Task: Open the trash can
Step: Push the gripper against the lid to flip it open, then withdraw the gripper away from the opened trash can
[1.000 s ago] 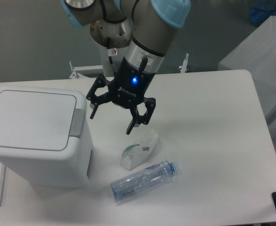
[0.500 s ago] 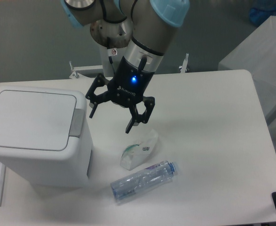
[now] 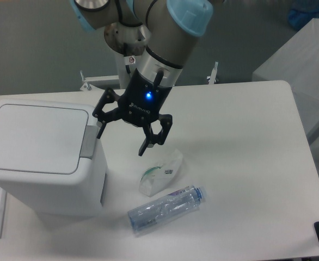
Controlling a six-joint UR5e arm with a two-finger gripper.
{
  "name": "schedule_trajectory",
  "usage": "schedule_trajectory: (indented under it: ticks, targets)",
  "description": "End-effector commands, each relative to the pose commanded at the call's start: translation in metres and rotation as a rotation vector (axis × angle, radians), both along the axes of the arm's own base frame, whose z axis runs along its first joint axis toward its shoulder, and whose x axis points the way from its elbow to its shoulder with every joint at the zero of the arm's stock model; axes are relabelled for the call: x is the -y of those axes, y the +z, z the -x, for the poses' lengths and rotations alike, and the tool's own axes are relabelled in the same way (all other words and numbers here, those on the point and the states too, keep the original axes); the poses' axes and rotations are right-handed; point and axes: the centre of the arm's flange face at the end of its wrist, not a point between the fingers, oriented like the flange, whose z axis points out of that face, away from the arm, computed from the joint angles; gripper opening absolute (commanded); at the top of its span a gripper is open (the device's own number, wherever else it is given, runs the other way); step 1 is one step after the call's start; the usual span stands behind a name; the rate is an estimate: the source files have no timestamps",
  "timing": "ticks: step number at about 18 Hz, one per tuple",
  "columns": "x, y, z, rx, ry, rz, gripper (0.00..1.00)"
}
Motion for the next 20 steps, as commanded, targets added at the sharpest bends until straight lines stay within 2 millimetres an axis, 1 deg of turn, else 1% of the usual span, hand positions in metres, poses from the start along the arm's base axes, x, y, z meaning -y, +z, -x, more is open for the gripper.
schedule_trajectory:
  ticks: [3,9,19,20]
  targets:
    - [-0.010,-0.008,-0.005,-0.001,-0.018,0.000,1.00]
    - [-0.010,-0.019,-0.008,-0.010,-0.021,0.019,1.00]
    - [-0.010,-0.022,-0.008,-0.029,-0.014,0.041,1.00]
    - [-0.010,-0.020,-0.007,-0.028,-0.014,0.040,1.00]
